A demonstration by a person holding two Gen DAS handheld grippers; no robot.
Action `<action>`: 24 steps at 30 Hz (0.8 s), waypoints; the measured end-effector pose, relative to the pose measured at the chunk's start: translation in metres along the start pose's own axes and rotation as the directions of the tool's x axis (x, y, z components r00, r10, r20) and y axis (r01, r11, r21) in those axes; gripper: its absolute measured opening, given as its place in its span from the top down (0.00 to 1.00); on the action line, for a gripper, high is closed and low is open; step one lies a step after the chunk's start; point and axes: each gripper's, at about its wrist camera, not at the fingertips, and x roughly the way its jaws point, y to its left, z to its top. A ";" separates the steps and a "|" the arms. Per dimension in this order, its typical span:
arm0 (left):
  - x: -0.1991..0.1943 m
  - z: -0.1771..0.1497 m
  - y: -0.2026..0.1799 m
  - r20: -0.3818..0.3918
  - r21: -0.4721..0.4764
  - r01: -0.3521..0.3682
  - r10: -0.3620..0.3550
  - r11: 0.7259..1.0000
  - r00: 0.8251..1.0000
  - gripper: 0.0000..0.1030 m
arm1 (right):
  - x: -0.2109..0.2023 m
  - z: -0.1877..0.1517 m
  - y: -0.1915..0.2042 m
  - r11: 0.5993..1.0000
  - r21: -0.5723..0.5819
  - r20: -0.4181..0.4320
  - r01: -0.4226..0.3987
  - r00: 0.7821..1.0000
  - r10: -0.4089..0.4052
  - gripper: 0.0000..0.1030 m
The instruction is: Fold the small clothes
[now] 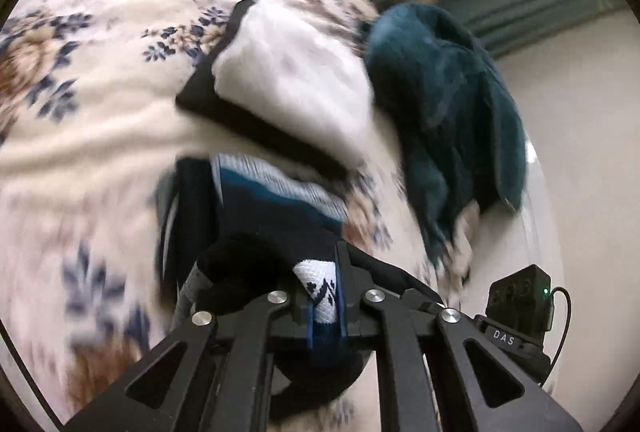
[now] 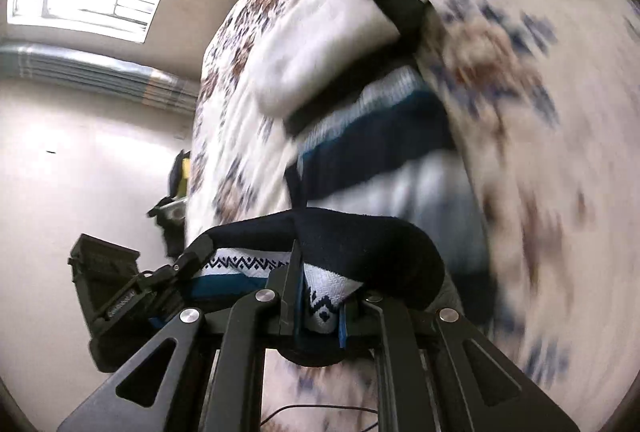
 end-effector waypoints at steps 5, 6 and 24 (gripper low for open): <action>0.034 0.052 0.039 -0.040 -0.127 -0.009 0.004 0.992 0.999 0.55 | 0.080 0.099 -0.016 0.998 0.050 -0.071 0.037 0.997 -0.033 0.68; 0.030 0.054 0.043 -0.013 -0.133 -0.007 0.005 0.991 1.000 0.36 | 0.083 0.109 -0.021 0.996 0.078 -0.066 0.038 0.997 -0.033 0.61; 0.097 0.058 0.027 -0.110 0.260 -0.248 0.283 0.933 0.953 0.93 | 0.135 0.131 -0.059 0.955 0.014 -0.080 0.296 0.952 -0.294 0.94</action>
